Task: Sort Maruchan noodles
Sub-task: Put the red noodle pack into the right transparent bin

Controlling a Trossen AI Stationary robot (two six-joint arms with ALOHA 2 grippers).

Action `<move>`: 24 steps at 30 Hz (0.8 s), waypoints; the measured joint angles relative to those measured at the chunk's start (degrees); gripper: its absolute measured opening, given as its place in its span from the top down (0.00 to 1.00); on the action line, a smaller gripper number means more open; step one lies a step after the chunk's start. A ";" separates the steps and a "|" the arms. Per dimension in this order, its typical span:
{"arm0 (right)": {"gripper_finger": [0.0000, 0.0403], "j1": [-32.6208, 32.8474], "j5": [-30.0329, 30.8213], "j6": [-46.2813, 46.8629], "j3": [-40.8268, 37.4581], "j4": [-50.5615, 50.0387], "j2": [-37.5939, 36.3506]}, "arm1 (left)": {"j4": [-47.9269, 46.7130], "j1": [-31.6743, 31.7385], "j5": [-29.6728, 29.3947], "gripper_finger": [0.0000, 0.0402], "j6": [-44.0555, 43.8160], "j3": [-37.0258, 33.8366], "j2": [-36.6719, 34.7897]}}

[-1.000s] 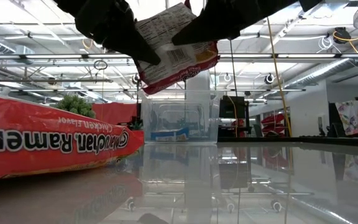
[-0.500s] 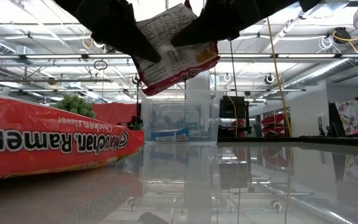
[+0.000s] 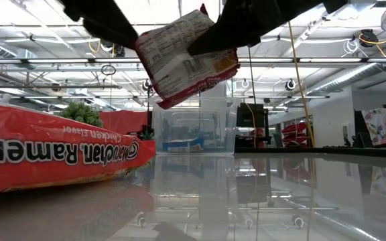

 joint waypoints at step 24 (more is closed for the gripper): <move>0.64 11.77 -0.46 31.30 0.44 -12.17 -10.73 | -11.50 -0.61 -4.37 0.33 -11.54 -5.08 -9.49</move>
